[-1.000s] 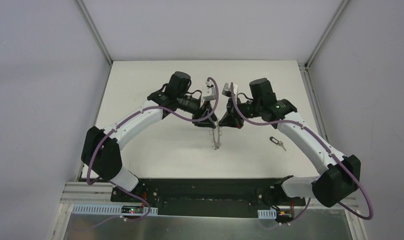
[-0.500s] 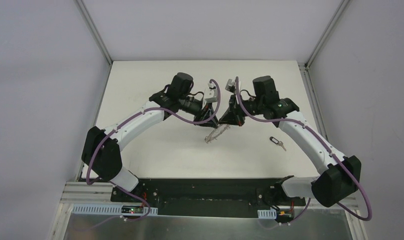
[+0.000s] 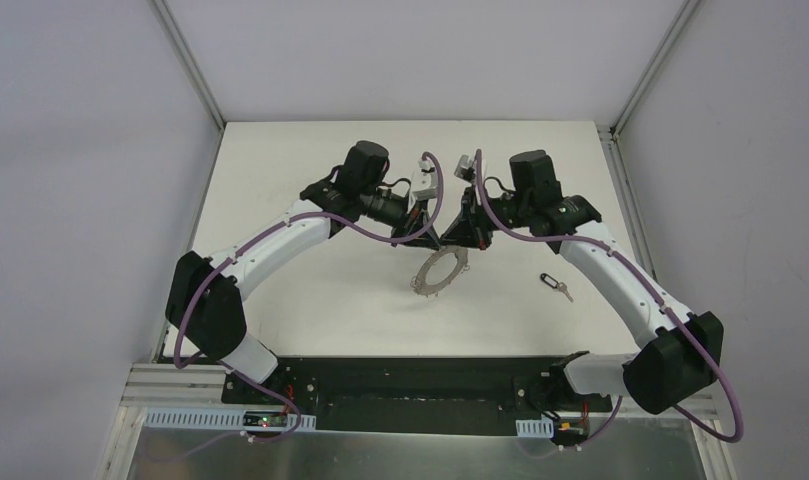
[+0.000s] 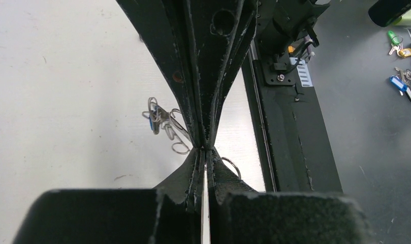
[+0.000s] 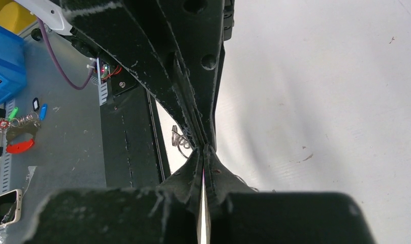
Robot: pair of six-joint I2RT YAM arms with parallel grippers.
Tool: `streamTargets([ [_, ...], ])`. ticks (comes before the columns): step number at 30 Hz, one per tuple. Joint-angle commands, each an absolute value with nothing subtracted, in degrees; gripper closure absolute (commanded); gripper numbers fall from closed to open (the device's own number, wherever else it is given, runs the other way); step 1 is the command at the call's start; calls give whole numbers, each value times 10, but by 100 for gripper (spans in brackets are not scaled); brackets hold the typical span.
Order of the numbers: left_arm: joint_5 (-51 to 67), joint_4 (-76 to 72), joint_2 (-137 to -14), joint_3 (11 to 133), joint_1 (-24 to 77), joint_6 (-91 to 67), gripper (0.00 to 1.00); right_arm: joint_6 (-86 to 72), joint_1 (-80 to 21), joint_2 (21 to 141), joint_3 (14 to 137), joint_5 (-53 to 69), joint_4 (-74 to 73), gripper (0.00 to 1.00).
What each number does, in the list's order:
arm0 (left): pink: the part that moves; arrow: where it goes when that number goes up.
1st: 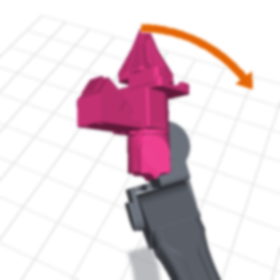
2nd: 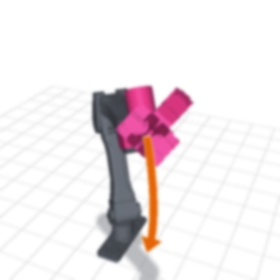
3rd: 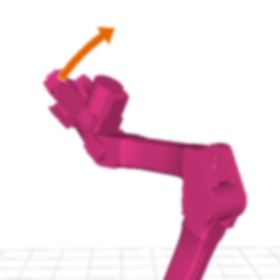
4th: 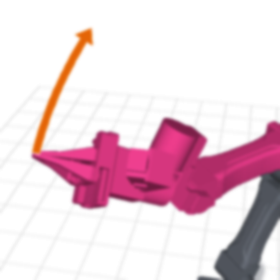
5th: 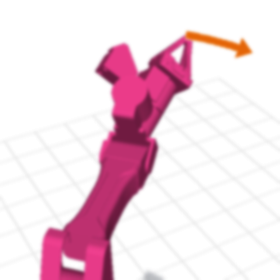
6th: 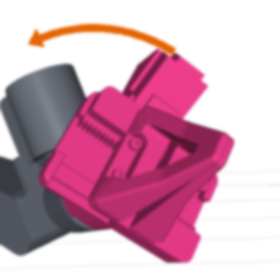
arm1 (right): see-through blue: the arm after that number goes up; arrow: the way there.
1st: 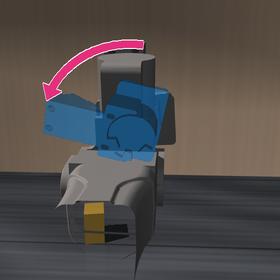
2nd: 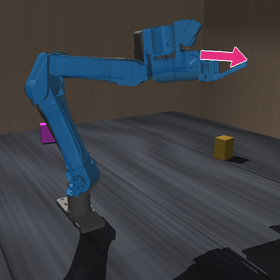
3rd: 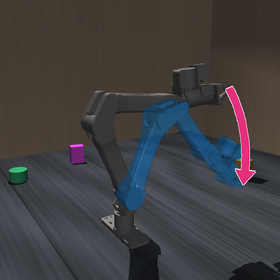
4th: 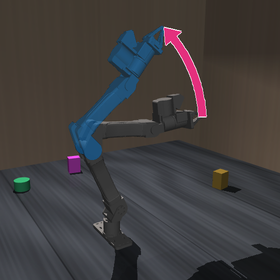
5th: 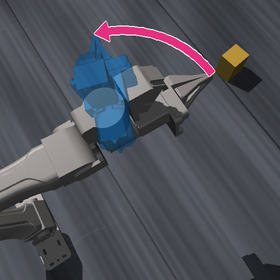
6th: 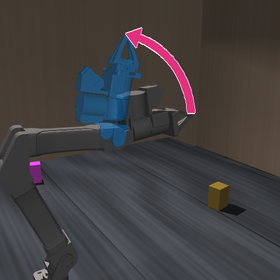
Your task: Put the keys on the keyring
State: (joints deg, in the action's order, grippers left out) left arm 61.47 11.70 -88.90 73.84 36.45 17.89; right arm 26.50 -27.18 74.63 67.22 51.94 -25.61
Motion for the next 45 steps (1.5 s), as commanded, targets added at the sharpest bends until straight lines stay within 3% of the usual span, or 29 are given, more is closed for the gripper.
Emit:
streamTargets([
  [1,641,99,-890,763,373,175,100,247,-265,733,693,550,-221,100],
  [8,645,110,-874,762,373,165,100,230,-254,727,695,534,-215,99],
  [14,651,88,-850,744,371,127,100,222,-236,701,691,521,-211,66],
  [17,659,38,-838,725,370,75,100,228,-226,682,681,536,-212,57],
  [21,661,-57,-826,698,368,-13,100,245,-222,667,661,562,-219,52],
  [31,654,-253,-835,657,368,-194,100,254,-222,663,651,601,-223,54],
  [38,654,-268,-838,653,368,-208,100,253,-222,667,643,605,-216,67],
  [45,657,-263,-841,651,368,-202,100,246,-222,672,650,611,-213,86],
])
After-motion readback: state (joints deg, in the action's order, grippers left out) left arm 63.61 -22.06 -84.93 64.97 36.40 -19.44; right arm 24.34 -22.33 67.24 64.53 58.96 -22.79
